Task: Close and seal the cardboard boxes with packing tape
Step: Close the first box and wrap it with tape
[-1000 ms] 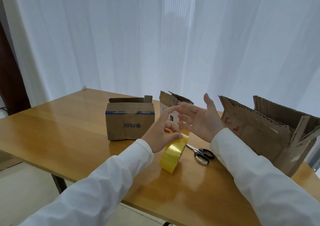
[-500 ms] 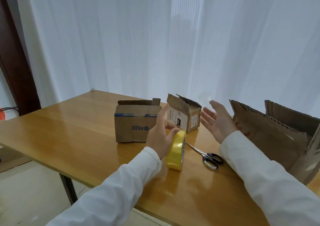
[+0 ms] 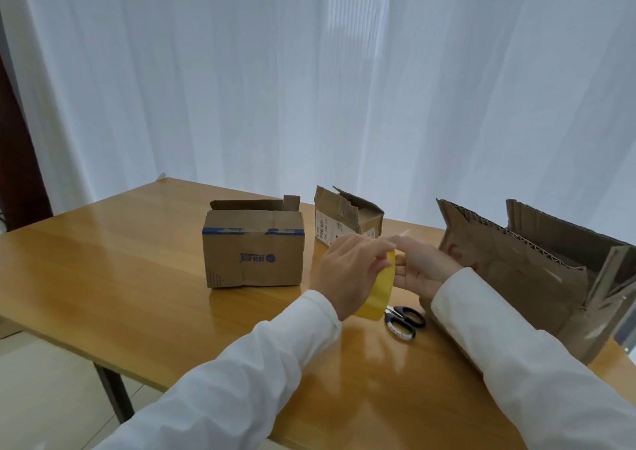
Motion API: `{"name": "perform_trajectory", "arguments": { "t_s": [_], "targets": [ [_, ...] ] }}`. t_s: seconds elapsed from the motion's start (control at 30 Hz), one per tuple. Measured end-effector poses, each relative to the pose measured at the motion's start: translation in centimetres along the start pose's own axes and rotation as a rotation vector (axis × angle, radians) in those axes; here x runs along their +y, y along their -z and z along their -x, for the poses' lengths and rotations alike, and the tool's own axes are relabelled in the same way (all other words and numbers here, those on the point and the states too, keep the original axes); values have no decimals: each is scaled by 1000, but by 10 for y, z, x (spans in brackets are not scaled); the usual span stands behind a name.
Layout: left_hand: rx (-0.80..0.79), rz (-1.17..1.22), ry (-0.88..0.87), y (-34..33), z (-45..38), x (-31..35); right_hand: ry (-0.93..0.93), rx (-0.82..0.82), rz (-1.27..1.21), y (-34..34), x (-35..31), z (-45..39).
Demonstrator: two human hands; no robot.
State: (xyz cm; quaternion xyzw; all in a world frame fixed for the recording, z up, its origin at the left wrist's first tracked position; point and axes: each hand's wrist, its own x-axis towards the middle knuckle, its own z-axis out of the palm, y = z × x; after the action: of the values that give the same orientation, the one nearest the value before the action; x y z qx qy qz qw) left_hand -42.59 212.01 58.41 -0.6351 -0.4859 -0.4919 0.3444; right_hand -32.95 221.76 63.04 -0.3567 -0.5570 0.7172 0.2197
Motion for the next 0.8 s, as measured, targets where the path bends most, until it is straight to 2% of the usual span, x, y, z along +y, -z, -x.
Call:
{"name": "perform_trajectory", "arguments": {
  "t_s": [0.1,0.2,0.27,0.37,0.43,0.5,0.6,0.73,0.8],
  "targets": [
    [-2,-11,-71,2,6,-7,-72,1,25,-4,2,-2],
    [-53,-122,-130,12,18,-15,-14,101,140,-6,0,-10],
    [-138,-223,-255,18,31,-23,112,211,392,-5,0,-18],
    [-360,-308,-405,29,52,-38,256,321,876,-8,3,-24],
    [-473,-286,-433,36,66,-44,281,360,1051,-13,7,-30],
    [-553,-275,-417,46,69,-45,287,382,1123,-17,10,-36],
    [-485,-262,-204,65,52,-52,278,351,1164,-20,19,-43],
    [-187,-285,308,92,3,-72,271,294,1194,-20,39,-43],
    [-158,-329,540,101,-22,-94,289,325,1248,-15,35,-36]
  ]
}}
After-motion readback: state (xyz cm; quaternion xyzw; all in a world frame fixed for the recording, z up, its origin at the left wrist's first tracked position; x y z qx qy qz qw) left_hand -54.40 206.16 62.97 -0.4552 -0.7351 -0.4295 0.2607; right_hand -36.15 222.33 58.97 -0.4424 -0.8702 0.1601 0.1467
